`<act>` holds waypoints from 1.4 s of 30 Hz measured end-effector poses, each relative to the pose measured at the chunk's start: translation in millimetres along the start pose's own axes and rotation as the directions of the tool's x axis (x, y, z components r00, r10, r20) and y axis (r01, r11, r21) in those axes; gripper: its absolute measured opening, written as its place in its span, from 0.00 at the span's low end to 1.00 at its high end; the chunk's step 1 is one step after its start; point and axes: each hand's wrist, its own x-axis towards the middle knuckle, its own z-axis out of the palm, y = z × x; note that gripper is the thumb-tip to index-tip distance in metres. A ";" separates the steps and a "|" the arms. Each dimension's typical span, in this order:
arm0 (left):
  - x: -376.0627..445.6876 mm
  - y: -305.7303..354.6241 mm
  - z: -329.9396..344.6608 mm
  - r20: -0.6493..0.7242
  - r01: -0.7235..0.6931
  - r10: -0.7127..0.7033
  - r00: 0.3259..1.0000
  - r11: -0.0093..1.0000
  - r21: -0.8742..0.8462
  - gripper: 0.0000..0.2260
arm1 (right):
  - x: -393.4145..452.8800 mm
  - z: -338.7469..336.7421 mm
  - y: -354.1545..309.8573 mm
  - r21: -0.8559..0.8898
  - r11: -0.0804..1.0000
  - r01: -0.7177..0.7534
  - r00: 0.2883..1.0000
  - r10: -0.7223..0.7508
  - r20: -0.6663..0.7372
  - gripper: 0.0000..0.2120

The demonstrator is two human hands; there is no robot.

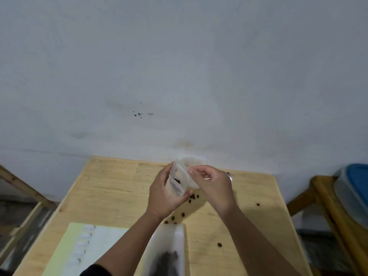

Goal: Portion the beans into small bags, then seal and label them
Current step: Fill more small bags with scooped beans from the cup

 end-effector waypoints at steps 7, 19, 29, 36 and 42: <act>-29.1 5.7 -52.4 0.127 -0.148 0.149 0.981 0.989 -0.018 0.50 | -49.2 39.7 -45.1 -0.342 0.938 0.058 0.995 -0.082 -0.056 0.07; -56.6 16.1 -105.3 0.053 0.032 -0.017 0.998 0.958 -0.286 0.06 | -83.0 59.9 -66.2 -0.154 0.988 0.026 0.999 -0.022 0.027 0.08; -67.5 39.6 -104.7 -0.075 0.142 -0.199 0.977 0.872 -0.468 0.03 | -107.3 55.4 -44.4 0.256 0.945 0.203 0.978 -0.183 -0.099 0.18; -73.0 53.5 -111.9 -0.071 0.054 -0.095 0.993 0.894 -0.445 0.17 | -103.3 43.4 -38.9 0.174 0.950 0.261 0.961 -0.239 -0.141 0.12; -66.3 53.0 -126.5 0.026 -0.069 0.079 0.997 0.959 -0.274 0.10 | -101.5 43.2 -39.7 0.174 0.939 0.298 0.952 -0.280 -0.119 0.12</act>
